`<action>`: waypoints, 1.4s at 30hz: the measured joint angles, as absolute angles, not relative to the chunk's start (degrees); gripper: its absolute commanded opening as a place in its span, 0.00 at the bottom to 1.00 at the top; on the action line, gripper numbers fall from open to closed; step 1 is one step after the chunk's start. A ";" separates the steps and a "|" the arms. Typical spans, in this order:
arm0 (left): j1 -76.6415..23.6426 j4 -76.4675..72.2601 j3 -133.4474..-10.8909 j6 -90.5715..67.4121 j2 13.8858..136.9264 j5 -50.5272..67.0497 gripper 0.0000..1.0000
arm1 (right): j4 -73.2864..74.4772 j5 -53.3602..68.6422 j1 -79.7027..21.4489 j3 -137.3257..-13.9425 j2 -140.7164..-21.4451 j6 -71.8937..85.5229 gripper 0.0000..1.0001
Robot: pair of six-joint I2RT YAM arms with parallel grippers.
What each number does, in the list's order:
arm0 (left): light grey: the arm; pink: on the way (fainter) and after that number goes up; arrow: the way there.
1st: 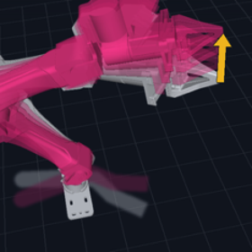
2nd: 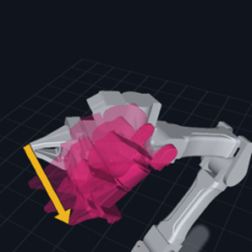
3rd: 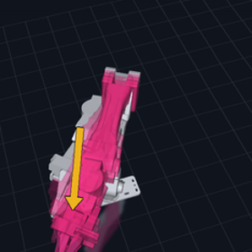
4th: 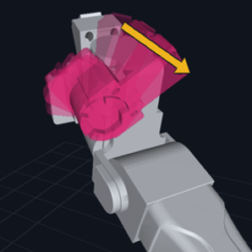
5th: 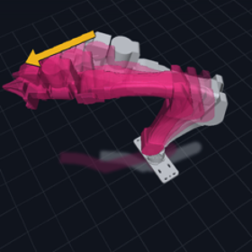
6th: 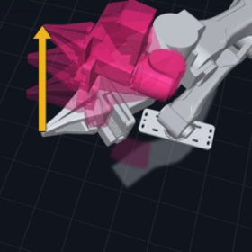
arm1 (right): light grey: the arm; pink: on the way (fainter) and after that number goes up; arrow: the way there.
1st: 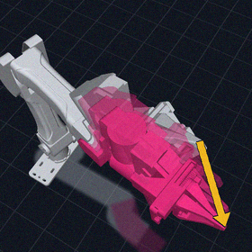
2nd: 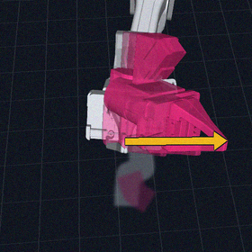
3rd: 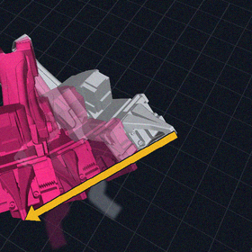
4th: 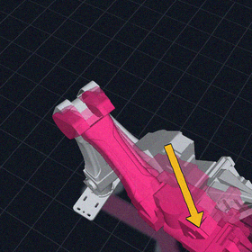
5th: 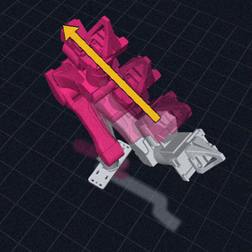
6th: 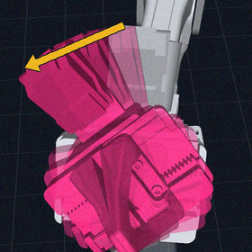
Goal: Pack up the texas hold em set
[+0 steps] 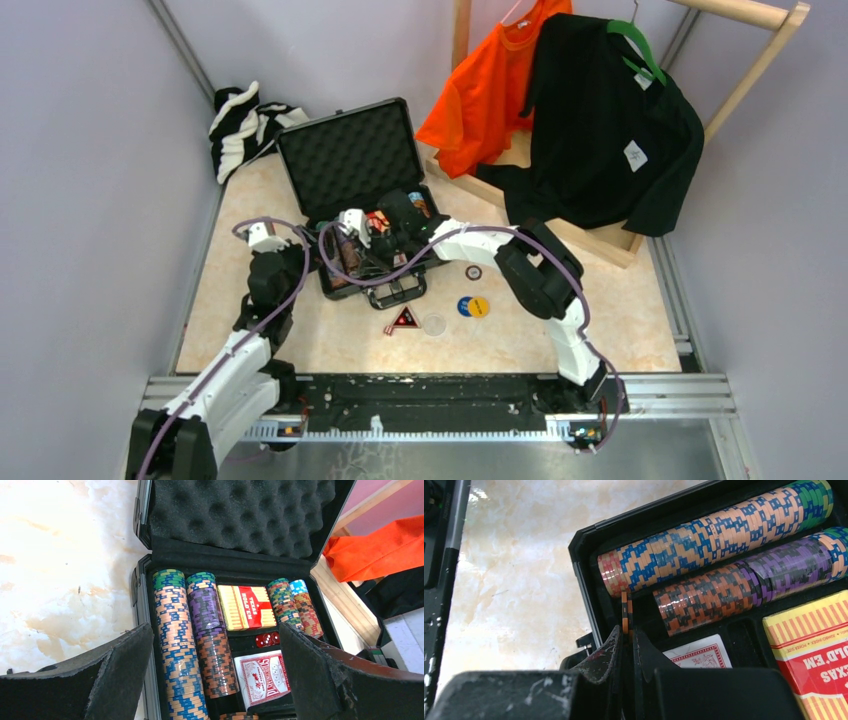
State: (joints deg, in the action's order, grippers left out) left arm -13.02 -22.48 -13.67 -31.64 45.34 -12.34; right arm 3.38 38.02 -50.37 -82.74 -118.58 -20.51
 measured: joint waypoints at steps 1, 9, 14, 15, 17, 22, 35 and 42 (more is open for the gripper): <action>-13.02 -22.55 -13.65 -31.48 45.36 -12.29 1.00 | 3.51 37.93 -50.37 -83.02 -118.91 -20.56 0.00; -13.02 -22.72 -13.61 -31.00 45.39 -11.94 1.00 | 3.16 36.75 -50.33 -83.92 -122.04 -21.21 0.00; -13.02 -23.03 -13.61 -30.70 45.82 -11.51 1.00 | 3.38 35.94 -50.28 -84.90 -122.28 -21.50 0.00; -13.02 -23.11 -13.61 -30.61 46.02 -11.42 1.00 | 3.44 35.77 -50.30 -84.93 -122.28 -21.50 0.00; -13.02 -23.18 -13.61 -30.48 46.39 -11.05 1.00 | 3.44 35.35 -50.30 -84.93 -122.32 -21.47 0.00; -13.02 -23.20 -13.61 -30.17 46.85 -10.26 1.00 | 3.07 33.34 -50.52 -84.93 -122.32 -21.19 0.15; -13.02 -24.21 -13.54 -29.93 47.29 -8.91 1.00 | 4.10 31.83 -50.63 -84.90 -122.32 -20.14 0.21; -13.02 -24.82 -13.52 -29.93 48.23 -7.66 1.00 | 4.21 31.46 -50.63 -84.84 -122.30 -20.14 0.21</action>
State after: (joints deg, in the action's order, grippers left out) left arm -13.02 -24.82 -13.52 -29.93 48.23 -7.66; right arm 4.21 31.46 -50.63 -84.84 -122.30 -20.14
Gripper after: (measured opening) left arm 0.997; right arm 0.207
